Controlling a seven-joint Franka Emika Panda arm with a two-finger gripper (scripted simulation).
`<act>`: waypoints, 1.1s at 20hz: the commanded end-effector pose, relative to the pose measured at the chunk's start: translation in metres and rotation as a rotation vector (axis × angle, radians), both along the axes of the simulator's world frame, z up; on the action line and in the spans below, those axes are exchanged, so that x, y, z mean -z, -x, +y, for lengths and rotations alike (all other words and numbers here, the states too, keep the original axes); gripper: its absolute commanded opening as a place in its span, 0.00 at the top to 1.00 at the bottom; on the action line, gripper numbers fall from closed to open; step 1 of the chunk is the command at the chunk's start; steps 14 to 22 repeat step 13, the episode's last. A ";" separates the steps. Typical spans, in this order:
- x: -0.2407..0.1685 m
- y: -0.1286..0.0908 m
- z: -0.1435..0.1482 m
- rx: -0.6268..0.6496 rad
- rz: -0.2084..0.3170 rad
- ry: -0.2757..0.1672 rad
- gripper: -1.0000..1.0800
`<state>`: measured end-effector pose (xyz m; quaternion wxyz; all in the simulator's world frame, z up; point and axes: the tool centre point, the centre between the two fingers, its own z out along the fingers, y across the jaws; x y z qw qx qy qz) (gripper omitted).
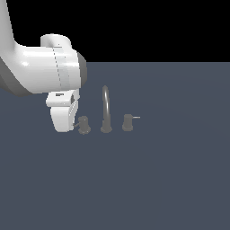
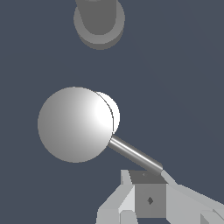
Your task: Turn on the faucet by rotating a designated handle.
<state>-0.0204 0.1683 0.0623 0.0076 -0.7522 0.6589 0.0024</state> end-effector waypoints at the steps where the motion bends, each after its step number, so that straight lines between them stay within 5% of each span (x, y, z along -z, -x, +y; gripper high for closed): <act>1: 0.000 0.003 -0.027 0.027 0.005 0.013 1.00; 3: -0.001 0.005 -0.031 0.028 0.006 0.014 1.00; 4: 0.000 0.005 -0.008 -0.002 0.002 0.000 1.00; 12: -0.001 -0.009 -0.069 0.028 0.006 0.014 1.00; 22: -0.001 -0.009 -0.069 0.028 0.006 0.014 1.00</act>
